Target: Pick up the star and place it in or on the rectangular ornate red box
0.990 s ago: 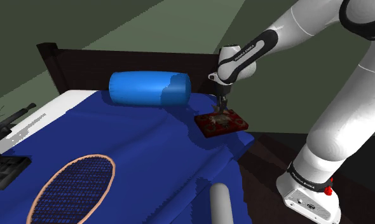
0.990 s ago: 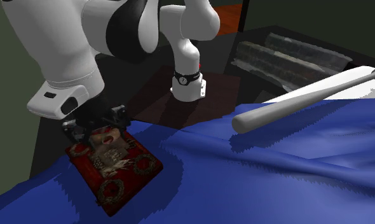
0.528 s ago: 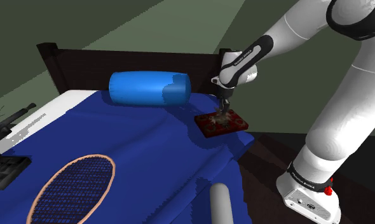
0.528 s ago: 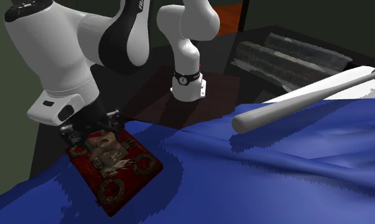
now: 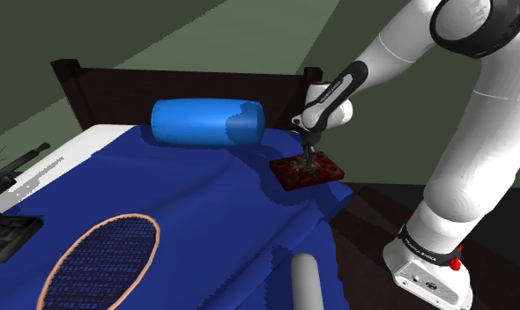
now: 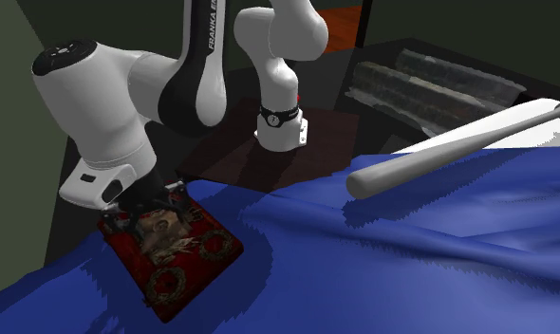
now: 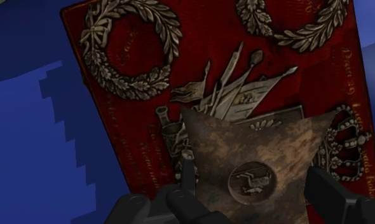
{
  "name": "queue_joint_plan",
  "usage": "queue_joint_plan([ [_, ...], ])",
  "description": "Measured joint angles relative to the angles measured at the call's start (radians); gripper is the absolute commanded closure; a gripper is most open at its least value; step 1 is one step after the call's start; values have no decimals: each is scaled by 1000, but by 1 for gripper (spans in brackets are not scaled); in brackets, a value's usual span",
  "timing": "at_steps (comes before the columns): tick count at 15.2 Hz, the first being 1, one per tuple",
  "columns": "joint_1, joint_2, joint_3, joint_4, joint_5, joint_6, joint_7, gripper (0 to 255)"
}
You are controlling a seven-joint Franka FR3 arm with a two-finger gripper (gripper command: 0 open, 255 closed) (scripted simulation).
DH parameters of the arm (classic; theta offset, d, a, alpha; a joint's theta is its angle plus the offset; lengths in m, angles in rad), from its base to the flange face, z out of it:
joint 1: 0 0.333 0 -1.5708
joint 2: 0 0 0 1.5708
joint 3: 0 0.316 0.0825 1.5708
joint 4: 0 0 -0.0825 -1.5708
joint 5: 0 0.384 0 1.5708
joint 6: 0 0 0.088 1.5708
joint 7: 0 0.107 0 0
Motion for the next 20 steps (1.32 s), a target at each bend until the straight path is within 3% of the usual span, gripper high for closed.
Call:
queue_joint_plan([
  [7,0,10,0,-4,1,15,-1,255],
  [8,0,10,0,-4,1,15,-1,0],
  [14,0,10,0,-4,1,15,-1,0],
  [20,1,-100,-1,11,-7,-109,6,0],
])
